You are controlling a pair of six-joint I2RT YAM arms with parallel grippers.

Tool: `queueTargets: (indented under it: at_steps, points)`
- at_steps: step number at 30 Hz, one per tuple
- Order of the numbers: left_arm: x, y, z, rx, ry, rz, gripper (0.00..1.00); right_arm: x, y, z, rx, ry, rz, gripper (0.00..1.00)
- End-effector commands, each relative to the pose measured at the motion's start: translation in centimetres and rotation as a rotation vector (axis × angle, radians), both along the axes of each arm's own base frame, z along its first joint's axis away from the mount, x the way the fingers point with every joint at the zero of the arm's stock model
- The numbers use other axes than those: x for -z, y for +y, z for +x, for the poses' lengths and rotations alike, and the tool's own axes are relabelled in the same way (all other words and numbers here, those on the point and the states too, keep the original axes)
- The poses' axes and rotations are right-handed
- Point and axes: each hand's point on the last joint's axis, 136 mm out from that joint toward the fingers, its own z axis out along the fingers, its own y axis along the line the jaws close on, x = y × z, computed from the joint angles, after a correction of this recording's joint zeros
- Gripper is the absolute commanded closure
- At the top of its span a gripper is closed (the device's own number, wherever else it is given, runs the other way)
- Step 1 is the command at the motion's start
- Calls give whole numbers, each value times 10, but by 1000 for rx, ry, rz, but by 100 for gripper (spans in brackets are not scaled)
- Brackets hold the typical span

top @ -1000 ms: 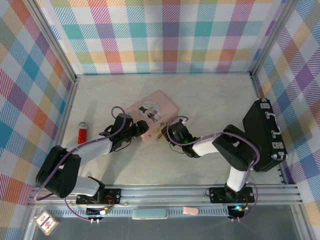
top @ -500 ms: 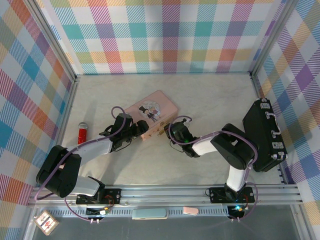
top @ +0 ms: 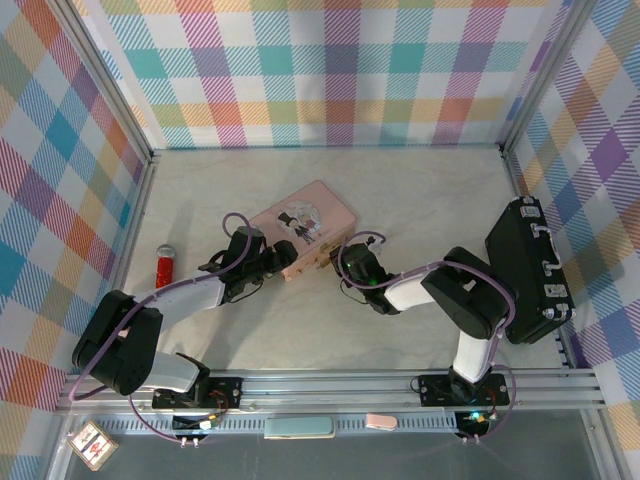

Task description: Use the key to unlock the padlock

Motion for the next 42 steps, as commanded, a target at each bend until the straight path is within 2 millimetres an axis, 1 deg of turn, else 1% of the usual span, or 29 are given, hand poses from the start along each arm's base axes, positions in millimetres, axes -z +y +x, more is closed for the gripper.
queueTargets:
  at_steps: [1, 6, 10, 12, 15, 19, 23, 27, 30, 33, 35, 37, 42]
  points:
    - [43, 20, -29, -13, 159, 121, 18, -9, -16, 6, 36, -38, -31, 100]
    - [42, 20, -28, -17, 156, 121, 17, -14, -28, 6, 47, -38, -66, 100]
    - [41, 20, -27, -16, 157, 123, 17, -14, -28, 7, 34, -38, -63, 100]
    - [39, 21, -26, -17, 156, 134, 17, -17, -27, 7, 9, -54, -80, 100]
    - [37, 24, -23, -19, 152, 153, 17, -22, -33, 2, -36, -65, -156, 100]
    - [37, 29, -18, -20, 153, 153, 16, -27, -40, -9, -163, -63, -273, 100]
    - [38, 33, -8, -23, 161, 157, 16, -34, -53, -22, -279, -76, -440, 100]
    - [39, 35, 3, -17, 165, 168, 16, -47, -69, -37, -360, -104, -571, 100]
    - [39, 37, 12, -12, 165, 184, 16, -62, -75, -44, -433, -139, -665, 100]
    - [40, 37, 21, -11, 173, 191, 16, -67, -82, -53, -501, -150, -748, 100]
    - [37, 36, 28, -3, 168, 198, 16, -69, -85, -58, -544, -156, -794, 100]
    - [35, 35, 36, 3, 167, 210, 16, -67, -88, -63, -597, -148, -838, 100]
    - [33, 32, 54, 8, 164, 233, 16, -61, -95, -72, -665, -115, -907, 100]
